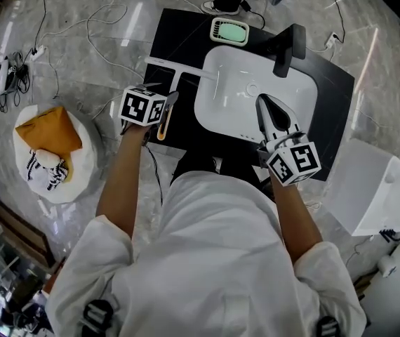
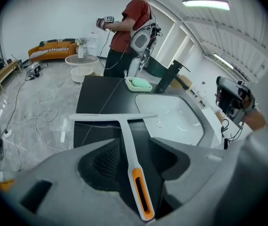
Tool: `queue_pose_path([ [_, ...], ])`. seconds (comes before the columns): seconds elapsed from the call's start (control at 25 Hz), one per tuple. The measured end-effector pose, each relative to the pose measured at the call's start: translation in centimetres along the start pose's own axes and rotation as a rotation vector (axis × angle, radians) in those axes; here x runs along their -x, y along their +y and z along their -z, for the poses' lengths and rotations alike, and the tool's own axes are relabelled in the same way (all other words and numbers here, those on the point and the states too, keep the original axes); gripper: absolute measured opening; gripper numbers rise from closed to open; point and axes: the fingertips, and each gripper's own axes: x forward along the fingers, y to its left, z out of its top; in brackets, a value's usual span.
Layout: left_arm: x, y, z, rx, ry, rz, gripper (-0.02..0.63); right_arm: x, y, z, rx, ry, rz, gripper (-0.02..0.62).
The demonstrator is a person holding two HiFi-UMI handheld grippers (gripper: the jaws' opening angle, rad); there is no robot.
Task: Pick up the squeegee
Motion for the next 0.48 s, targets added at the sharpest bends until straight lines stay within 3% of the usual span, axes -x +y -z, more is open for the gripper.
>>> queue_pose_path([
  [0.48,-3.4,1.1,-0.1,0.017,0.090,-0.005,0.187,0.1,-1.1,0.7,-0.013,0.017,0.032,0.015],
])
